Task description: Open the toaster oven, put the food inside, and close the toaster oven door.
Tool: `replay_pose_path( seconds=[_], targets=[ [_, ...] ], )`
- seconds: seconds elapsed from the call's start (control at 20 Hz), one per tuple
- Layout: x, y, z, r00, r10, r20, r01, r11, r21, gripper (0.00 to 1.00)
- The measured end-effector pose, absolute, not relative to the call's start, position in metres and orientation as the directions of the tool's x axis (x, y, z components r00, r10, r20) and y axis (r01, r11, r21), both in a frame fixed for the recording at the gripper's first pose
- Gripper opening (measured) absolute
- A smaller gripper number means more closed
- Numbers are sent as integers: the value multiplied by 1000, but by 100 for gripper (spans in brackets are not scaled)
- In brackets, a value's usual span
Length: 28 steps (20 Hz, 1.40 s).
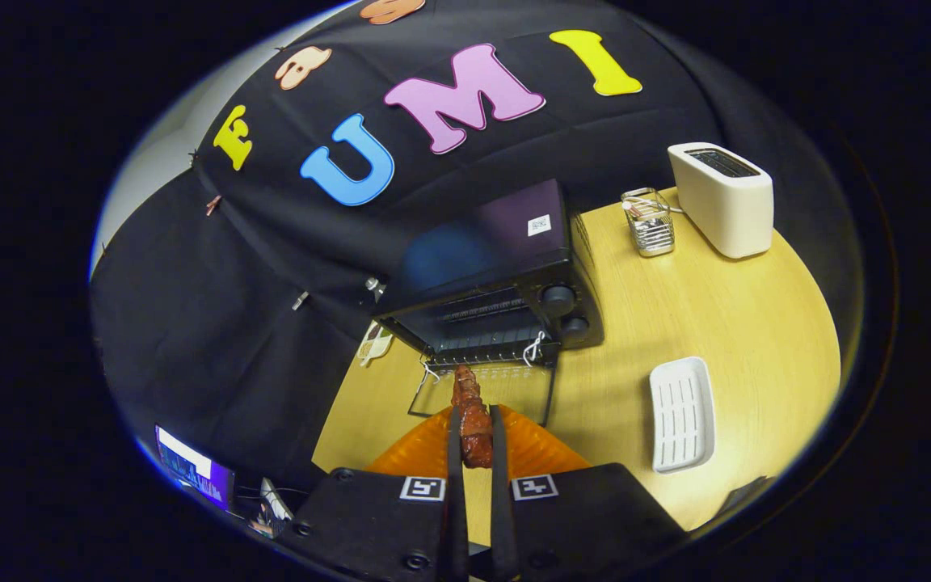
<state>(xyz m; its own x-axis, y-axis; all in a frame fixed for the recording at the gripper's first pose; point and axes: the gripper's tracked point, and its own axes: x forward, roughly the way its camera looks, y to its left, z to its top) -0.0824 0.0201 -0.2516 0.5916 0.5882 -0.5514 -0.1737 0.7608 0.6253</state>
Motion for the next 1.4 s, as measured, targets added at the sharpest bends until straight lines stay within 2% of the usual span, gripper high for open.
replay_pose_path(
  seconds=[0.6,0.85,1.1,1.3,1.4],
  targets=[
    [-18,127,-291,687,506,-520,-156,803,575,15],
    [26,153,-324,714,464,-525,-88,803,590,15],
    [59,164,-334,755,434,-492,-25,769,639,25],
    [86,156,-355,777,374,-507,32,780,625,21],
    [90,152,-361,765,372,-526,34,792,610,24]
  ],
)
